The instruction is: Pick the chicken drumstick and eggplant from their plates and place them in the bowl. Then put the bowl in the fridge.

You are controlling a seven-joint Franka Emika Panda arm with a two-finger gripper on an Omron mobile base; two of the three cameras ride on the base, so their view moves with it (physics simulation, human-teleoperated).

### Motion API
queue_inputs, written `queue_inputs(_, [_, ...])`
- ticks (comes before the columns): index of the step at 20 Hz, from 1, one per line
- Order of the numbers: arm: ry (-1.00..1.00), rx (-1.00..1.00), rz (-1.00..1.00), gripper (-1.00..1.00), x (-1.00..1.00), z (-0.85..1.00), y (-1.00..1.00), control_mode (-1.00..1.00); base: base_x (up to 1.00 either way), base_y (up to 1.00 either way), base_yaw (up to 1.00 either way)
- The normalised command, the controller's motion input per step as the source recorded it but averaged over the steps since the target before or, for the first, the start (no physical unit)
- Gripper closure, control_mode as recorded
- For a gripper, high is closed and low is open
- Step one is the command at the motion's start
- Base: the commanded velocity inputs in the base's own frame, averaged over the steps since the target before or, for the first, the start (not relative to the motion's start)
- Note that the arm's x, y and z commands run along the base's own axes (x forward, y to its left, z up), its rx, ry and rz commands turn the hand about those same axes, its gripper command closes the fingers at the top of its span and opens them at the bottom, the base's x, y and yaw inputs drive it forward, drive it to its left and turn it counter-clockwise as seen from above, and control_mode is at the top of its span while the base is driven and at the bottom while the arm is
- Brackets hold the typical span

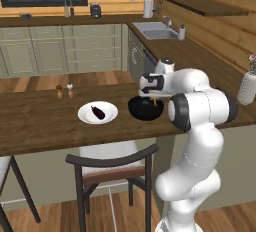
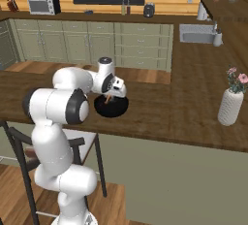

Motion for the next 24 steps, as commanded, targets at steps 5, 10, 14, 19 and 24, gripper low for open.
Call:
queue_inputs(5, [0.07,-0.04,0.00,1.00,0.70,-0.49,0.00,-1.00,0.00,0.00,0.00])
queue_inputs(10, [0.09,-0.02,-0.07,-1.00,-0.02,-0.35,0.00,-1.00,0.00,0.00,0.00])
queue_inputs(14, [0.00,0.00,-0.02,-1.00,0.00,0.00,0.01,-1.00,0.00,0.00,0.00])
queue_inputs(19, [0.00,0.00,0.00,-1.00,0.12,0.00,0.00,-1.00,0.00,0.00,0.00])
queue_inputs(24, [0.00,-0.06,0.02,-1.00,0.04,0.14,0.28,-1.00,0.00,0.00,0.00])
